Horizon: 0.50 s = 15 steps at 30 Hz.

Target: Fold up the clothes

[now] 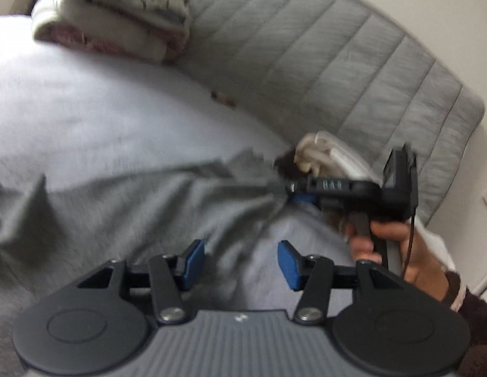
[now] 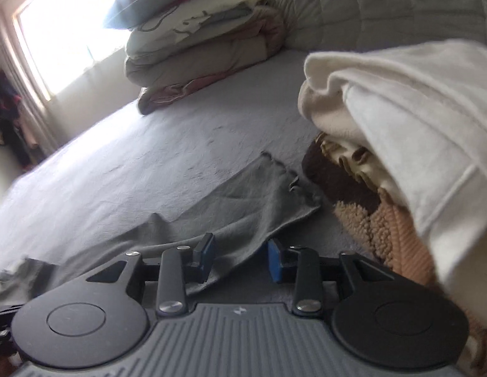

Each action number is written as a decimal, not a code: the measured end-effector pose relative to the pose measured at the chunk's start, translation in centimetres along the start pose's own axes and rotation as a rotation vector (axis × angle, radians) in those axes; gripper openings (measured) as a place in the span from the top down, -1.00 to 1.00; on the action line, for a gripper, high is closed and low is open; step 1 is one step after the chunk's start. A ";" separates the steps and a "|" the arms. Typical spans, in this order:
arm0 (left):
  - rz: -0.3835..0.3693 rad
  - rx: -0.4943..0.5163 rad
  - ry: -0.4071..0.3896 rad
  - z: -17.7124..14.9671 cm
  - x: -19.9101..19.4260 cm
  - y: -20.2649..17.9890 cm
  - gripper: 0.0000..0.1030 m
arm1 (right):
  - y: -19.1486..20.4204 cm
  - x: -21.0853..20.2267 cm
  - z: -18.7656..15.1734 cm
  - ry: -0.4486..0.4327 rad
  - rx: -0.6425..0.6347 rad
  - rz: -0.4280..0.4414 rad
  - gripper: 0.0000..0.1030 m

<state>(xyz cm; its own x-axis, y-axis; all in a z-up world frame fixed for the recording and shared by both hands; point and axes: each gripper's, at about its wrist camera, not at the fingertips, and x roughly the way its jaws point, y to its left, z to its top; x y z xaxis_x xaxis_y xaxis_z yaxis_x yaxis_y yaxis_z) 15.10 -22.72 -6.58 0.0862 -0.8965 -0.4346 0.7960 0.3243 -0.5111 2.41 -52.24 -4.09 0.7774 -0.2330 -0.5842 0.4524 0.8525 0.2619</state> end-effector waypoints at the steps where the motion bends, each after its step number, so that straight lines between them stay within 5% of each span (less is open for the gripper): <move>1: -0.005 0.000 0.007 0.0 0.1 0.0 -0.02 | 0.4 0.0 0.0 -0.004 -0.032 -0.043 0.95; 5: -0.015 0.006 0.015 -0.1 0.2 -0.2 -0.02 | 1.8 -0.7 0.0 0.021 -0.154 -0.123 0.89; 9: -0.014 0.011 0.012 -0.1 0.1 -0.3 -0.05 | 2.2 -2.8 0.6 -0.019 -0.221 -0.158 0.35; 15: -0.022 0.002 0.010 -0.1 -0.3 0.1 -0.05 | 4.5 -0.3 3.1 -0.093 -0.313 -0.136 0.11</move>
<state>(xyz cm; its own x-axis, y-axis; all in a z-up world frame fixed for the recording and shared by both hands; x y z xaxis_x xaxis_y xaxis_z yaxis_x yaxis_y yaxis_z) 15.09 -22.42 -6.56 0.0623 -0.9002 -0.4309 0.7987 0.3038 -0.5193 5.57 -49.74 -0.35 0.7624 -0.3837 -0.5211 0.4097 0.9095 -0.0702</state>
